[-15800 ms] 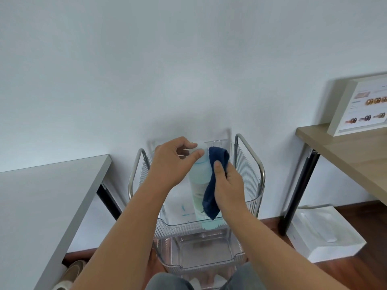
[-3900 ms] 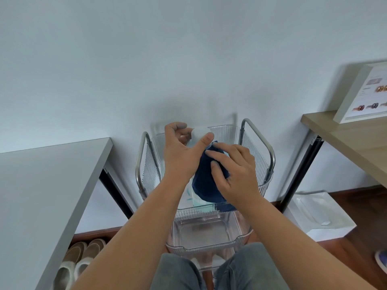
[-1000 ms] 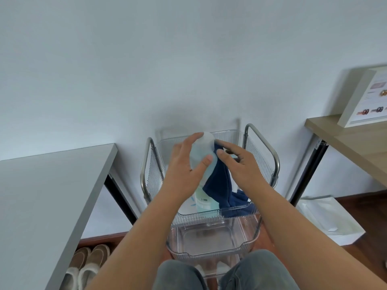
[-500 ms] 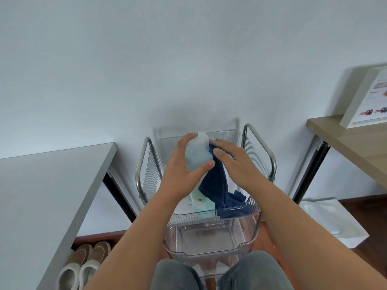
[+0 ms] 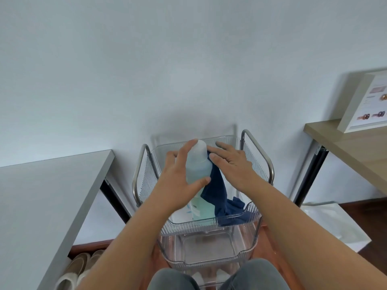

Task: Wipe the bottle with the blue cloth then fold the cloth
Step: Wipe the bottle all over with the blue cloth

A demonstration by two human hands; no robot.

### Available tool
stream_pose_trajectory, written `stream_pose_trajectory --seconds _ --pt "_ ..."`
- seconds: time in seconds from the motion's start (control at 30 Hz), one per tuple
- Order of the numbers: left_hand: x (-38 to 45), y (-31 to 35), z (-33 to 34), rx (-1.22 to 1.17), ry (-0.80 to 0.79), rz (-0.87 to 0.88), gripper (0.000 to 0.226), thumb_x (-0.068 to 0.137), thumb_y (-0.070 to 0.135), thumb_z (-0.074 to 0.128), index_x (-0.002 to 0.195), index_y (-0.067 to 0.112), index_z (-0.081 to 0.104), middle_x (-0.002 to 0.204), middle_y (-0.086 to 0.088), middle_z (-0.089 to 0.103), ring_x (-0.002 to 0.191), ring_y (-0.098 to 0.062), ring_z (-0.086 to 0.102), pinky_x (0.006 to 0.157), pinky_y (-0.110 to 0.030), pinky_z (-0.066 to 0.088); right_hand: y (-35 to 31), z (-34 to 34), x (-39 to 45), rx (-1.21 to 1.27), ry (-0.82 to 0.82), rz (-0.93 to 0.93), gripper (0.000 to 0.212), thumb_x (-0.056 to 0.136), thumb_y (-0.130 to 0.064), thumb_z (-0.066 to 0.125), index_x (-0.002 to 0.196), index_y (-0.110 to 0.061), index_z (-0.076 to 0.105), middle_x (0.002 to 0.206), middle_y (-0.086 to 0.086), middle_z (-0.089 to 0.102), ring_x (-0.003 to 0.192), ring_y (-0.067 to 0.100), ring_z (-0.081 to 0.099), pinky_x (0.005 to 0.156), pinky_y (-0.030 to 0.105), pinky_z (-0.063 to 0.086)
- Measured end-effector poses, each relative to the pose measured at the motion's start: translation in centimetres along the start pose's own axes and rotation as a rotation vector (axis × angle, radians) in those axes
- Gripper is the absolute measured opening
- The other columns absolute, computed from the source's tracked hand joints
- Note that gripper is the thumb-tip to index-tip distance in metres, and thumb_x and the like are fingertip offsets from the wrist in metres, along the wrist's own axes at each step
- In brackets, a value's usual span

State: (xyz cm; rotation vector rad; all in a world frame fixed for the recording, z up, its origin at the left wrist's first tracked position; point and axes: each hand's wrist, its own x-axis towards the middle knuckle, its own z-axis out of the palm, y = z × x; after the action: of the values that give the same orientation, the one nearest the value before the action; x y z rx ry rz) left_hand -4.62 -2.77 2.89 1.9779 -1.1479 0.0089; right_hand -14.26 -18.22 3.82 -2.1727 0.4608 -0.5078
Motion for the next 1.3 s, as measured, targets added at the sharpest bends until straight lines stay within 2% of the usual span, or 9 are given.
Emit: stream_pose_trajectory --seconds 0.2,0.43,0.63,0.77,0.87,0.97,1.07,1.2,1.3 --pt "-0.2 1.4 1.5 -0.030 0.114 -0.022 0.083 0.069 0.053 0.078 0.129 0.066 0.022 0.117 0.007 0.046 0.092 0.004 0.052 0.069 -0.016 0.043 -0.2 2.1 -1.3 0.341 0.116 0.043 0.026 0.087 -0.049 0.048 0.101 -0.069 0.057 0.128 -0.017 0.056 0.130 0.021 0.041 0.111 0.049 0.030" --pt "1.4 0.0 -0.5 -0.116 -0.016 0.053 0.081 0.064 0.049 0.086 0.125 0.061 0.034 0.109 0.038 0.052 0.100 0.003 0.056 0.079 -0.022 0.047 -0.5 0.9 -1.4 0.143 0.098 0.050 0.035 0.092 -0.051 0.050 0.090 -0.085 0.043 0.141 -0.017 0.042 0.135 0.017 0.029 0.114 0.052 0.018" --pt "2.9 -1.7 -2.3 -0.231 -0.244 0.075 0.088 0.068 0.041 0.088 0.138 0.043 0.034 0.123 0.004 0.058 0.107 -0.009 0.061 0.089 -0.025 0.053 -0.8 -0.1 -0.7 -0.029 -0.004 0.055 0.033 0.094 -0.059 0.039 0.087 -0.090 0.032 0.153 -0.020 0.027 0.139 0.016 0.014 0.108 0.049 0.006" --pt "3.4 -1.6 -4.0 -0.268 -0.396 0.037 0.086 0.073 0.029 0.087 0.137 0.045 0.033 0.128 0.008 0.055 0.109 -0.005 0.062 0.089 -0.024 0.052 -1.3 -0.4 -0.1 -0.109 -0.063 0.041 0.029 0.094 -0.061 0.035 0.095 -0.089 0.030 0.155 -0.020 0.021 0.140 0.014 0.009 0.106 0.046 0.005" --pt "2.3 -0.8 -3.8 -0.014 -0.241 0.020 0.085 0.067 0.058 0.081 0.134 0.064 0.029 0.127 0.015 0.049 0.110 -0.006 0.056 0.093 -0.032 0.050 -1.2 -0.2 -0.5 -0.130 -0.037 0.038 0.027 0.092 -0.065 0.033 0.096 -0.091 0.027 0.155 -0.021 0.022 0.140 0.014 0.010 0.100 0.040 0.006" --pt "0.3 0.6 -1.7 0.114 0.000 -0.043 0.084 0.060 0.078 0.066 0.131 0.073 0.021 0.115 0.010 0.046 0.093 -0.007 0.055 0.076 -0.024 0.046 -1.4 0.3 -1.2 -0.067 -0.029 0.054 0.029 0.091 -0.063 0.037 0.094 -0.091 0.027 0.153 -0.020 0.027 0.139 0.016 0.014 0.108 0.046 0.007" --pt "-0.3 1.3 -0.1 0.079 0.098 -0.054 0.082 0.062 0.075 0.065 0.131 0.072 0.021 0.105 0.011 0.049 0.085 0.007 0.049 0.065 -0.014 0.036 -1.9 0.5 -1.7 0.013 -0.030 0.057 0.034 0.091 -0.059 0.044 0.089 -0.090 0.031 0.150 -0.018 0.032 0.138 0.016 0.017 0.114 0.050 0.009" --pt "0.2 0.7 -0.3 -0.037 0.094 -0.016 0.079 0.063 0.064 0.077 0.129 0.067 0.032 0.121 0.017 0.055 0.104 -0.001 0.052 0.081 -0.025 0.047 -2.0 0.0 -1.8 0.046 -0.044 0.059 0.035 0.089 -0.055 0.052 0.086 -0.087 0.037 0.149 -0.019 0.033 0.137 0.013 0.016 0.114 0.049 0.008" --pt "0.5 0.3 -0.9 -0.090 0.042 0.008 0.080 0.060 0.064 0.081 0.126 0.066 0.037 0.118 0.036 0.052 0.111 0.015 0.045 0.081 -0.022 0.044 -1.7 -0.6 -1.4 0.060 -0.098 0.050 0.031 0.085 -0.059 0.055 0.086 -0.086 0.040 0.153 -0.017 0.028 0.142 0.016 0.012 0.115 0.055 0.007"
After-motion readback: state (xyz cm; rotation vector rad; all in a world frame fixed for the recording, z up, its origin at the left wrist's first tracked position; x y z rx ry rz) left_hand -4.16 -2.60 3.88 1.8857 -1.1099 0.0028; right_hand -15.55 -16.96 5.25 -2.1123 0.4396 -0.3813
